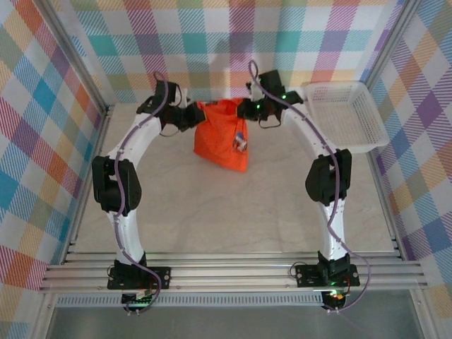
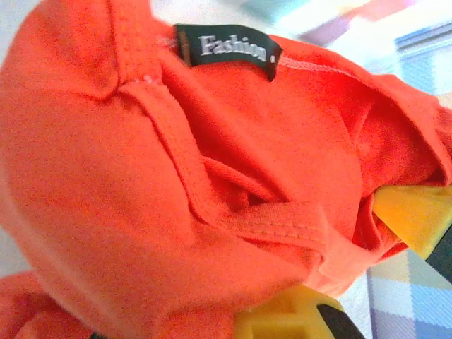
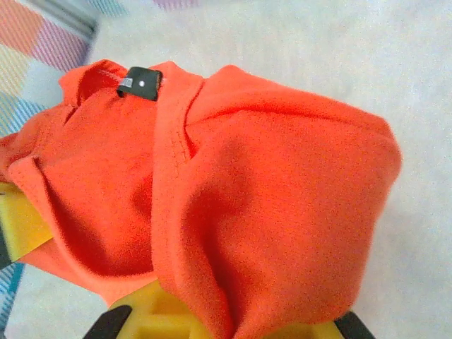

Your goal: Fold the inside-out t-shirt

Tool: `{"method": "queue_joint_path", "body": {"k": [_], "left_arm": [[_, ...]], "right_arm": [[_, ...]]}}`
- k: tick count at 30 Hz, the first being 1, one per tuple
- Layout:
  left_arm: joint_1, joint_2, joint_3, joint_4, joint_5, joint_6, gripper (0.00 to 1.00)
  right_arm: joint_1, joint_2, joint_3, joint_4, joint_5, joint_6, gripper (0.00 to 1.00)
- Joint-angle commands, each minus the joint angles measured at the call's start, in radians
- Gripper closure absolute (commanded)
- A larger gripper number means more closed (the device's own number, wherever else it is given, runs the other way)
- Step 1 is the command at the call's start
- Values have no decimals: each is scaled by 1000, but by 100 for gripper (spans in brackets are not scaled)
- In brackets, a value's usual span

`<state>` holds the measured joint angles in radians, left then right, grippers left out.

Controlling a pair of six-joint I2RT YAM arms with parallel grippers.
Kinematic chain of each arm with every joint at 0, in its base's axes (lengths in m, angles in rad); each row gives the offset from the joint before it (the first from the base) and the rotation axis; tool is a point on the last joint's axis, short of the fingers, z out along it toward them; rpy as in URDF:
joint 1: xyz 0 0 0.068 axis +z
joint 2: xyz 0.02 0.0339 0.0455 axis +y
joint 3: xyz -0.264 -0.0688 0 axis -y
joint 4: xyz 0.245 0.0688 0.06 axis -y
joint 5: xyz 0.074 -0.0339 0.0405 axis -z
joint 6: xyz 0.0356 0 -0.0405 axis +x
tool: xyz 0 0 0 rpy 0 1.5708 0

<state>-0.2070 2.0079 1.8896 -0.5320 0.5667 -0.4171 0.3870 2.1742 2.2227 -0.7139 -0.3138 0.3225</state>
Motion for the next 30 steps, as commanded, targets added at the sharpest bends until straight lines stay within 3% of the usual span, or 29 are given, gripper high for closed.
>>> {"method": "queue_joint_path", "body": {"k": [1,3,5,10,13,16,21,30], "left_arm": [[4,7,129,-20,23,23,100],[-2,-31,95,22,28,27,100],[-16,-93,-26,92,24,31,100],[-104,-326,-594,378,-47,8,100],[-175,-441,-907,548,-107,-60,100],[-245,-520,-1078,617,-172,-96,100],[-289,-597,-1131,535,-234,-69,100],[-253,-584,-1099,435,-397,-9,100]], "right_arm": [[-5,2,165,-98,-15,-47,100],[-4,-11,164,-111,-37,-48,100],[-2,-64,33,-56,-63,-44,100],[24,-314,-604,314,-150,54,100],[85,-428,-946,496,-135,115,100],[131,-495,-1161,584,-103,164,100],[144,-553,-1249,580,-50,166,100],[141,-450,-1053,460,35,110,100]]}}
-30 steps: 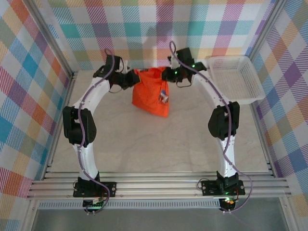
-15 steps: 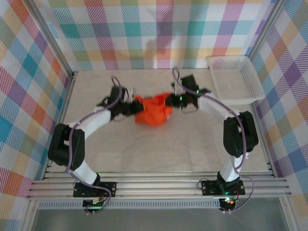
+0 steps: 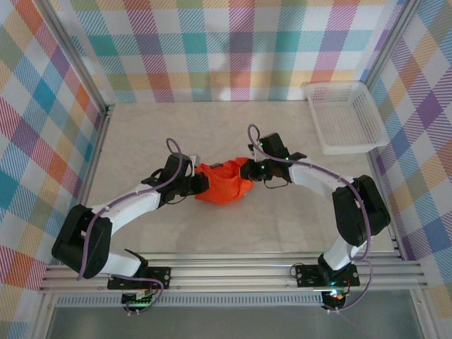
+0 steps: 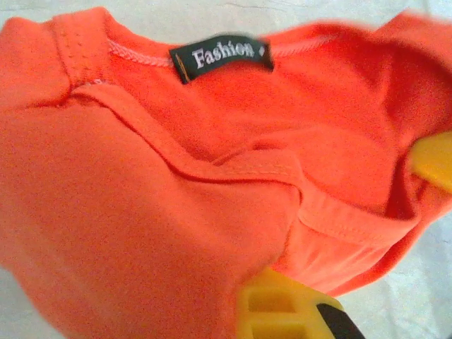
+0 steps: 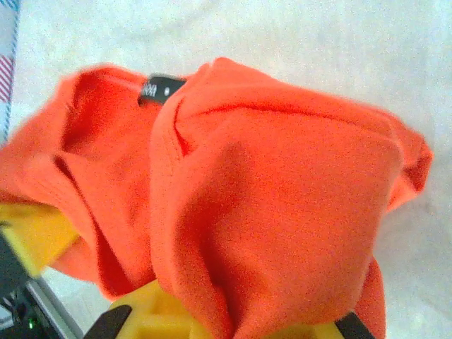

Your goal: Fold the inside-out t-shirt

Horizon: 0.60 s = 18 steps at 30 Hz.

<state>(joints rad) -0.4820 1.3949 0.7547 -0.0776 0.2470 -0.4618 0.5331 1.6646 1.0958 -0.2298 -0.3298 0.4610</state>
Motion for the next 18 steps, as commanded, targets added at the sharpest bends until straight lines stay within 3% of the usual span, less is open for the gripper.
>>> {"method": "queue_joint_path", "body": {"k": [1,9,14,16,18], "left_arm": [[35,56,49,-28,-83,41,100],[115,293,114,5,1,38,100],[118,324,105,-12,-38,34,100],[118,324,107,-30,-45,34,97],[118,303,109,-42,-37,28,86]], "right_arm": [[-8,89,100,-33,67,-37,100],[-42,347,301,-139,131,-52,100],[-51,412,313,-148,124,-42,99],[-50,422,333,-166,116,-37,97],[-50,409,357,-193,100,-37,91]]}}
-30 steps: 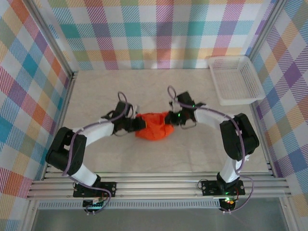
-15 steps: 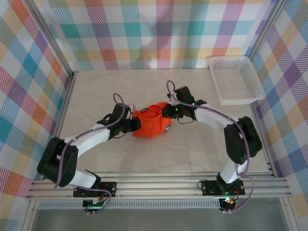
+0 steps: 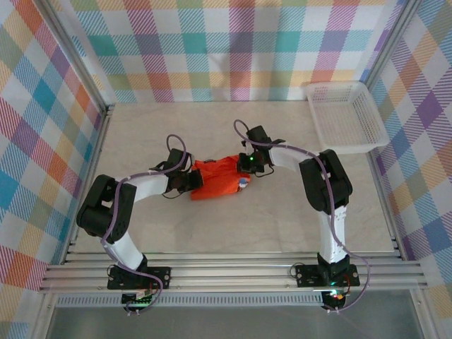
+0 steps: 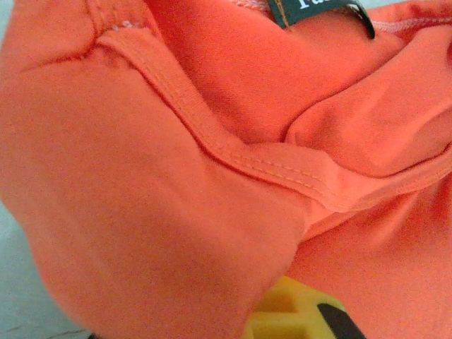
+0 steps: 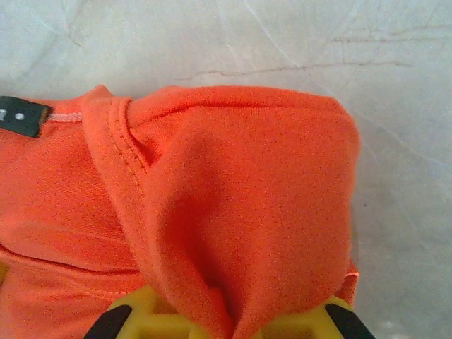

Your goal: Fold the inside-out t-shirt

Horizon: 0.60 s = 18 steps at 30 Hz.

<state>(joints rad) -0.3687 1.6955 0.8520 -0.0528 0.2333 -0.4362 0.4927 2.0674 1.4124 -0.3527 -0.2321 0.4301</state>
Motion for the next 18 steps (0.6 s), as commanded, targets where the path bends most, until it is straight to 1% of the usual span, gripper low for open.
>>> {"method": "queue_joint_path", "body": {"k": [1,2,4,5,6,7,10,11,13,15,18], "left_arm": [[4,-10,18,-81,-21,-1,80],[4,-27,36,-100,-15,-3,74],[1,-59,77,-149,-3,-6,65],[-3,-79,99,-178,-1,-6,61],[-7,-99,123,-211,0,-4,58],[-10,-116,141,-255,-6,-3,57],[-16,-182,195,-377,-57,6,54],[-19,-206,209,-413,-85,5,54],[-29,-241,220,-440,-108,-2,54],[-48,-258,212,-404,-91,-41,56],[-62,-215,198,-314,-61,-134,59]], "right_arm": [[-9,-5,49,-86,-9,-8,84],[-9,-24,61,-108,-14,-9,74],[-9,-67,79,-154,-18,-6,62],[-9,-88,87,-184,-13,-2,53],[-9,-108,96,-220,-2,6,47],[-9,-125,103,-253,10,17,46],[-10,-194,63,-300,51,66,47],[-10,-226,27,-282,52,89,50],[-7,-284,-52,-210,16,139,62],[7,-311,-107,-127,-41,193,72],[37,-275,-95,-92,-63,237,78]]}}
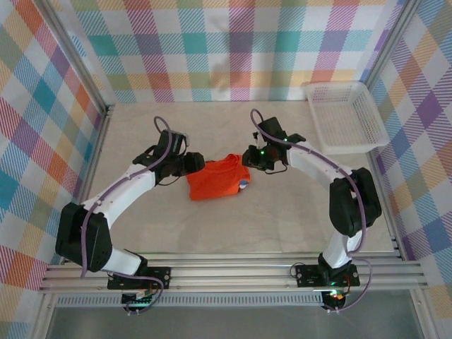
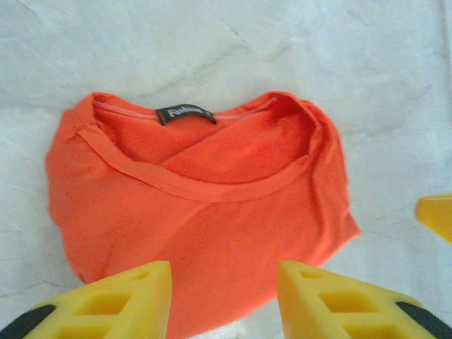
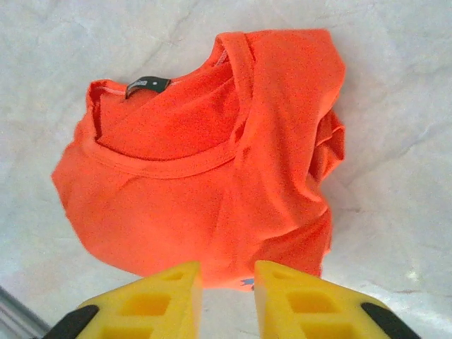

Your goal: Fold the inside-out t-shirt

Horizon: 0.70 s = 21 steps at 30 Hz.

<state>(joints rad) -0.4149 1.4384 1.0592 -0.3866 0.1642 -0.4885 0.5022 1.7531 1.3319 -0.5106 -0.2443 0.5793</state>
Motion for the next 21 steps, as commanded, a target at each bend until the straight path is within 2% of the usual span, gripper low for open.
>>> {"method": "queue_joint_path", "body": {"k": [1,3,5,9,11,16,19,21], "left_arm": [[-16,62,-22,68,26,-120,59],[-18,133,-49,199,66,-195,60],[-18,211,-59,246,73,-231,62],[-2,341,-84,212,5,-222,66],[16,376,-102,192,-22,-190,66],[19,359,-93,167,-12,-139,66],[11,317,-30,118,1,-111,65],[-1,279,36,22,1,-90,60]], "right_arm": [[32,55,-5,71,-53,100,79],[43,101,-2,110,-57,143,82],[48,149,-25,168,-59,189,84],[48,269,-62,165,-33,214,88],[51,276,-111,168,-41,220,90],[66,165,-186,146,-4,208,88],[65,120,-119,78,2,155,83],[67,100,-66,46,2,126,76]]}}
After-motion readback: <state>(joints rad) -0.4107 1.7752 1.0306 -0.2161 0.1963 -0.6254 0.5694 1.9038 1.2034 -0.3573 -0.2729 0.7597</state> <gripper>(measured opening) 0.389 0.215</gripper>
